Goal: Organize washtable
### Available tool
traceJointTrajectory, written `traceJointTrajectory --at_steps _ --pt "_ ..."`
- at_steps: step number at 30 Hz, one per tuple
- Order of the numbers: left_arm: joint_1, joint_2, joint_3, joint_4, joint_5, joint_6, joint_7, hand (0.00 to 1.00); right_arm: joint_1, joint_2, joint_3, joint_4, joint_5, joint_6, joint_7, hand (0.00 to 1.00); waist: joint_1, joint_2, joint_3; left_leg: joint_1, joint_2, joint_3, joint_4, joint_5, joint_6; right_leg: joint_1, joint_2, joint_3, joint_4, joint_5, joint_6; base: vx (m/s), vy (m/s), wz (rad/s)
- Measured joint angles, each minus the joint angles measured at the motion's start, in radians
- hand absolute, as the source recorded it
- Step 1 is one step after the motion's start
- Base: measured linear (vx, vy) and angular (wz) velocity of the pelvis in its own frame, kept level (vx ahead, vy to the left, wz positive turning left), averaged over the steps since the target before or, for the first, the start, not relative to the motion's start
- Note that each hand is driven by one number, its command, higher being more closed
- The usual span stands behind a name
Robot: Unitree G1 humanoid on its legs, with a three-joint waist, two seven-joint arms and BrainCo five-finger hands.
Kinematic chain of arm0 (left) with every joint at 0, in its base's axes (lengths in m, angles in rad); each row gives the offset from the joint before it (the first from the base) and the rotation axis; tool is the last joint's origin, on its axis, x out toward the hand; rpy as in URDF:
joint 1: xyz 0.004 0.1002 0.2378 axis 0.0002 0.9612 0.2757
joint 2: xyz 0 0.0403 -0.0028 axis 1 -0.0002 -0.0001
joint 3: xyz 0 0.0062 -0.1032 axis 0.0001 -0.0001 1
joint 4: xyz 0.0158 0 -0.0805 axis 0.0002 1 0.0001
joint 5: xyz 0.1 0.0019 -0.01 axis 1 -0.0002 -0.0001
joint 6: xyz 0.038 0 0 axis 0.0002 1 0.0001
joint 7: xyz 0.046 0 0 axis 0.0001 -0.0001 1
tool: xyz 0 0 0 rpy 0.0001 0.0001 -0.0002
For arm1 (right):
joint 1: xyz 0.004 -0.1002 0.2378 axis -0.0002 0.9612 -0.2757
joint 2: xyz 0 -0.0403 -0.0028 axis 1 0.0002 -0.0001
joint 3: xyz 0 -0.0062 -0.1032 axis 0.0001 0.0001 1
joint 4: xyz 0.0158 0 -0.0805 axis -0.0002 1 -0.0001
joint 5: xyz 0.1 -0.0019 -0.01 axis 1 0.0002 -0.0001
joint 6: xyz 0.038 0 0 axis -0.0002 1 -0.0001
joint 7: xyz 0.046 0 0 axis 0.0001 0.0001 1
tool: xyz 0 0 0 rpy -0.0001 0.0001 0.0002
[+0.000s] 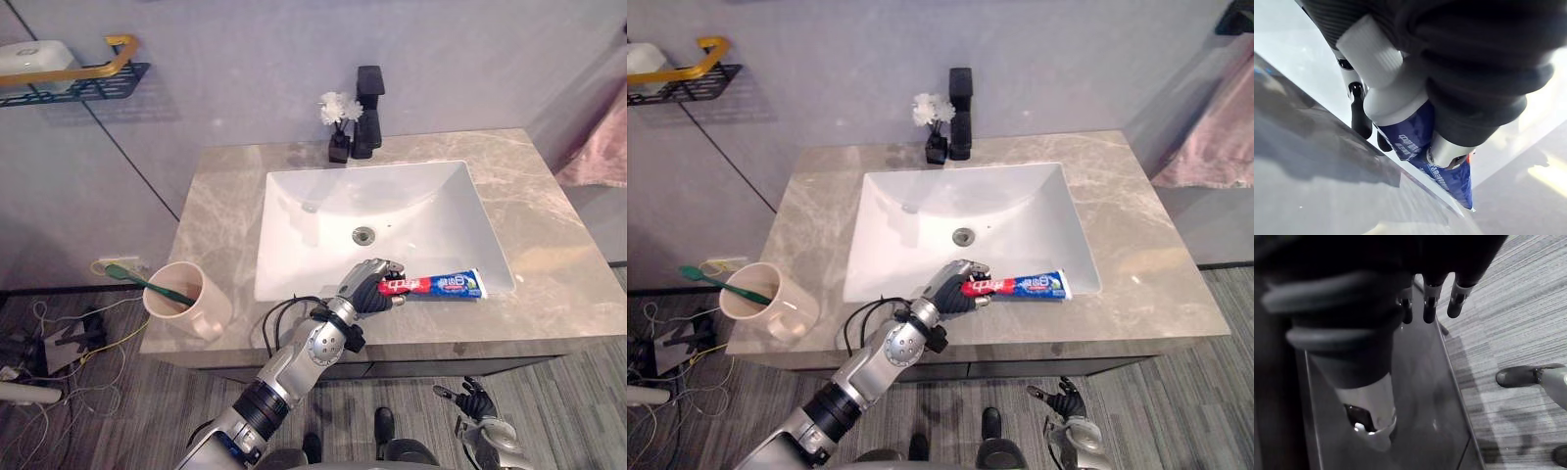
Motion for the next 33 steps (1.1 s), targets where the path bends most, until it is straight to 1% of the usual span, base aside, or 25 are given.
traceJointTrajectory --at_steps 1,2,4,7,9,10,11,14,17,19,21,22,24,28,30,31,32,33 --pt "0.006 0.001 0.014 -0.011 -0.011 0.004 0.005 1.0 0.0 0.001 -0.029 -0.001 0.016 -0.001 -0.005 0.0 -0.003 0.001 0.0 0.001 0.002 0.002 0.0 0.0 0.0 -0.002 0.003 0.006 0.0 0.0 0.0 0.02 -0.007 -0.17" --pt "0.013 0.004 0.029 -0.021 -0.032 0.014 0.006 1.0 0.0 0.003 -0.056 -0.002 0.035 -0.003 -0.016 0.0 -0.013 0.003 -0.001 0.0 0.004 0.003 0.0 -0.001 0.002 -0.004 0.009 0.01 0.002 0.0 0.0 0.02 -0.009 -0.15" --pt "0.025 0.005 0.047 -0.04 -0.042 0.028 0.006 1.0 0.013 0.008 -0.089 -0.026 0.045 -0.003 -0.021 0.0 -0.009 0.004 -0.003 -0.001 0.009 0.02 0.003 -0.007 0.012 -0.012 0.011 0.027 0.003 0.001 -0.002 0.0 0.008 -0.25" --pt "0.047 0.013 0.066 -0.094 -0.082 0.049 0.006 1.0 0.065 0.018 -0.164 -0.137 0.081 -0.003 -0.025 0.0 -0.005 0.005 -0.003 -0.001 0.014 0.043 0.003 -0.01 0.016 -0.019 0.014 0.045 0.004 0.002 -0.003 0.0 0.019 -0.21" --pt "0.047 0.016 0.085 -0.173 -0.113 0.054 0.006 1.0 0.094 0.018 -0.232 -0.26 0.099 -0.003 -0.039 0.0 -0.005 0.004 -0.003 0.0 0.014 0.055 0.003 -0.01 0.018 -0.024 0.015 0.056 0.004 0.002 -0.003 0.0 0.013 -0.14" --pt "0.047 0.016 0.092 -0.197 -0.121 0.054 0.006 1.0 0.102 0.017 -0.244 -0.295 0.104 -0.003 -0.045 0.0 -0.005 0.003 -0.003 0.0 0.014 0.058 0.004 -0.011 0.018 -0.025 0.015 0.058 0.004 0.002 -0.003 0.0 0.014 -0.18" --pt "0.047 0.015 0.106 -0.246 -0.129 0.054 0.007 1.0 0.109 0.018 -0.271 -0.368 0.106 -0.004 -0.052 0.0 -0.005 0.002 -0.004 0.001 0.015 0.068 0.007 -0.012 0.02 -0.026 0.016 0.065 0.004 0.002 -0.003 -0.01 0.012 -0.22" --pt "0.047 -0.005 0.139 -0.336 -0.154 0.051 0.007 1.0 0.123 0.019 -0.316 -0.57 0.103 -0.005 -0.076 0.0 0.007 -0.004 -0.007 0.005 0.017 0.087 0.024 -0.015 0.023 -0.027 0.021 0.088 0.008 0.004 -0.005 -0.01 0.0 -0.27" --pt "0.049 -0.025 0.156 -0.382 -0.167 0.05 0.006 1.0 0.122 0.018 -0.338 -0.771 0.09 -0.005 -0.107 0.0 0.012 -0.003 -0.01 0.007 0.03 0.1 0.044 -0.039 0.031 -0.027 0.035 0.099 0.016 0.0 -0.009 -0.02 -0.012 -0.18" --pt "0.069 -0.025 0.167 -0.406 -0.17 0.049 0.006 1.0 0.123 0.019 -0.347 -0.911 0.064 -0.007 -0.112 0.0 0.012 -0.012 -0.02 0.005 0.04 0.106 0.054 -0.054 0.032 -0.03 0.047 0.106 0.018 -0.002 -0.012 -0.02 -0.022 -0.14" --pt "0.094 -0.025 0.174 -0.409 -0.186 0.047 0.005 1.0 0.123 0.018 -0.362 -0.986 0.053 -0.008 -0.127 0.0 0.013 -0.017 -0.034 0.003 0.043 0.109 0.054 -0.055 0.031 -0.032 0.05 0.107 0.018 -0.004 -0.016 -0.01 -0.008 -0.04" --pt "0.119 -0.025 0.181 -0.409 -0.187 0.047 0.004 1.0 0.122 0.012 -0.387 -1.051 0.036 -0.01 -0.135 0.0 0.013 -0.017 -0.04 0.004 0.045 0.109 0.054 -0.056 0.029 -0.034 0.052 0.108 0.021 -0.006 -0.018 0.0 0.0 0.0" --pt "0.141 -0.021 0.188 -0.409 -0.187 0.047 0.004 1.0 0.109 -0.016 -0.403 -1.099 0.024 -0.014 -0.148 0.0 0.015 -0.019 -0.042 0.001 0.045 0.112 0.054 -0.056 0.029 -0.044 0.054 0.112 0.031 -0.007 -0.019 0.0 -0.003 -0.07" --pt "0.174 -0.021 0.199 -0.409 -0.196 0.047 0.001 1.0 0.02 -0.105 -0.398 -1.112 0.03 -0.061 -0.145 0.0 0.019 -0.02 -0.058 -0.002 0.042 0.119 0.054 -0.056 0.029 -0.055 0.056 0.133 0.034 -0.006 -0.02 0.0 0.009 -0.13" --pt "0.181 -0.02 0.206 -0.409 -0.223 0.047 0.0 1.0 -0.042 -0.181 -0.334 -1.114 0.067 -0.096 -0.123 0.0 0.022 -0.019 -0.074 -0.002 0.033 0.115 0.056 -0.056 0.029 -0.058 0.058 0.141 0.034 -0.003 -0.018 0.02 0.016 -0.15" --pt "0.181 -0.02 0.205 -0.409 -0.23 0.047 0.0 1.0 -0.056 -0.2 -0.312 -1.115 0.076 -0.105 -0.119 0.0 0.023 -0.019 -0.076 -0.002 0.033 0.111 0.056 -0.056 0.029 -0.058 0.058 0.141 0.034 -0.003 -0.018 -0.01 0.033 0.01" --pt "0.181 -0.018 0.201 -0.409 -0.266 0.044 -0.021 1.0 -0.124 -0.259 -0.175 -1.133 0.136 -0.135 -0.051 0.0 0.042 -0.017 -0.089 -0.002 0.031 0.095 0.056 -0.056 0.03 -0.057 0.056 0.138 0.034 0.0 -0.016 -0.02 0.035 0.12" --pt "0.184 -0.017 0.201 -0.411 -0.269 0.044 -0.021 1.0 -0.139 -0.261 -0.136 -1.133 0.148 -0.136 -0.031 0.0 0.045 -0.017 -0.089 -0.002 0.031 0.088 0.056 -0.056 0.031 -0.054 0.053 0.135 0.032 0.001 -0.016 -0.04 0.039 0.2"
